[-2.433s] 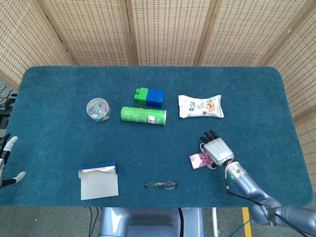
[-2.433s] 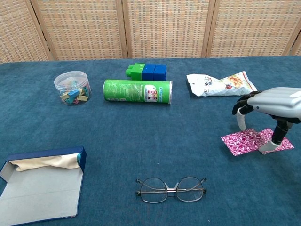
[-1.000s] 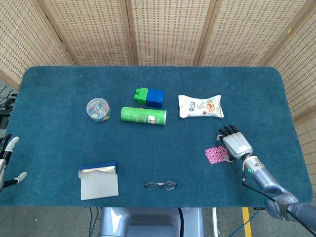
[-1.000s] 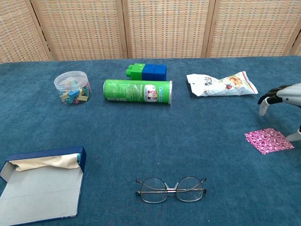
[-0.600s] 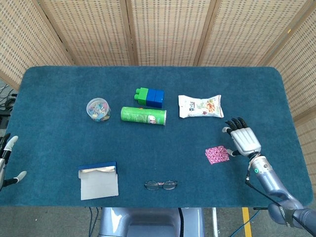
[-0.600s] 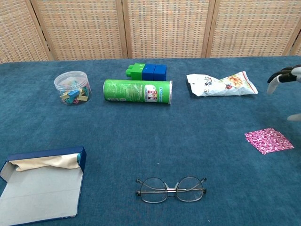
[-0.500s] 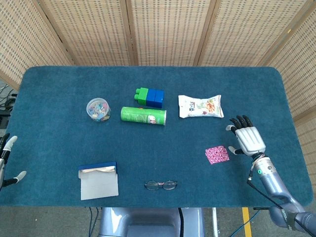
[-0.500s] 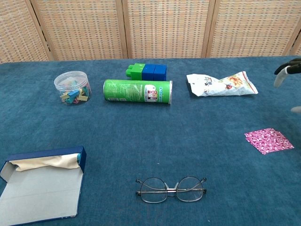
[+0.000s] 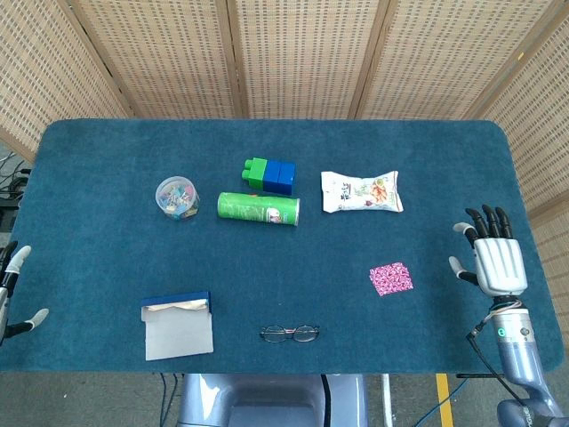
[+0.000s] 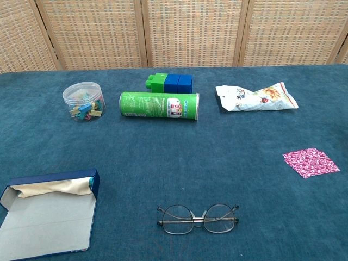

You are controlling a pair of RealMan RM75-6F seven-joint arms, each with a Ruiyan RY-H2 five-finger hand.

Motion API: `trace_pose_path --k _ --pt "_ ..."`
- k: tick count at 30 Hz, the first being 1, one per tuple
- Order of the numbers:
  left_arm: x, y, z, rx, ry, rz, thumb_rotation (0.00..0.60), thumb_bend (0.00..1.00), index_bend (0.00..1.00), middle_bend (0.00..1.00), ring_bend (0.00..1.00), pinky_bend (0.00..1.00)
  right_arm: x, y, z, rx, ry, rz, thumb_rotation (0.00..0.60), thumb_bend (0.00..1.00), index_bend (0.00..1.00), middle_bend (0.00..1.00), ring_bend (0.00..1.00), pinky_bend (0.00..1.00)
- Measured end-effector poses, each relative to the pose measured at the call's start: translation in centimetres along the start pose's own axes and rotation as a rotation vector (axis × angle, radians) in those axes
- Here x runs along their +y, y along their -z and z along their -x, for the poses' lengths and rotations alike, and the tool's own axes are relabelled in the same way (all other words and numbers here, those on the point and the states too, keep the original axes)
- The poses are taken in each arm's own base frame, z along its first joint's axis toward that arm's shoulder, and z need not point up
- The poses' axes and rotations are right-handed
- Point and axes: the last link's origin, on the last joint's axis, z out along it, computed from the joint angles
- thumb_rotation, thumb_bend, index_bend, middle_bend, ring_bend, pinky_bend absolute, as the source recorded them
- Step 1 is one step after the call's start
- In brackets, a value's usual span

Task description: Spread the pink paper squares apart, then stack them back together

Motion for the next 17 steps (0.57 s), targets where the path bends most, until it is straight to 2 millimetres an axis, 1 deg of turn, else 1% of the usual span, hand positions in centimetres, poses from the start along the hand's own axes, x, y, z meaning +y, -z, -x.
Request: trace_pose_path --k 5,8,12,17 --pt "0.2 0.3 0.1 0.006 0.009 0.015 0.6 0.13 0.04 0.0 0.0 0.0 0.9 2.3 -0.5 0.03 -0.002 0.037 0.6 0.33 0.32 0.17 0.0 0.0" --pt "0.2 0.6 0.0 0.011 0.014 0.024 0.6 0.13 0.04 0.0 0.0 0.0 1.1 3.1 -0.5 0.025 -0.019 0.043 0.6 0.32 0.32 0.17 0.0 0.0" --pt "0.2 0.9 -0.1 0.017 0.015 0.035 0.6 0.13 0.04 0.0 0.0 0.0 1.2 3.9 -0.6 0.018 -0.042 0.039 0.6 0.31 0.32 0.17 0.0 0.0" --pt "0.4 1.0 0.0 0.006 0.011 0.045 0.6 0.13 0.04 0.0 0.0 0.0 1.1 4.4 -0.5 -0.006 -0.051 0.023 0.6 0.31 0.32 0.17 0.0 0.0"
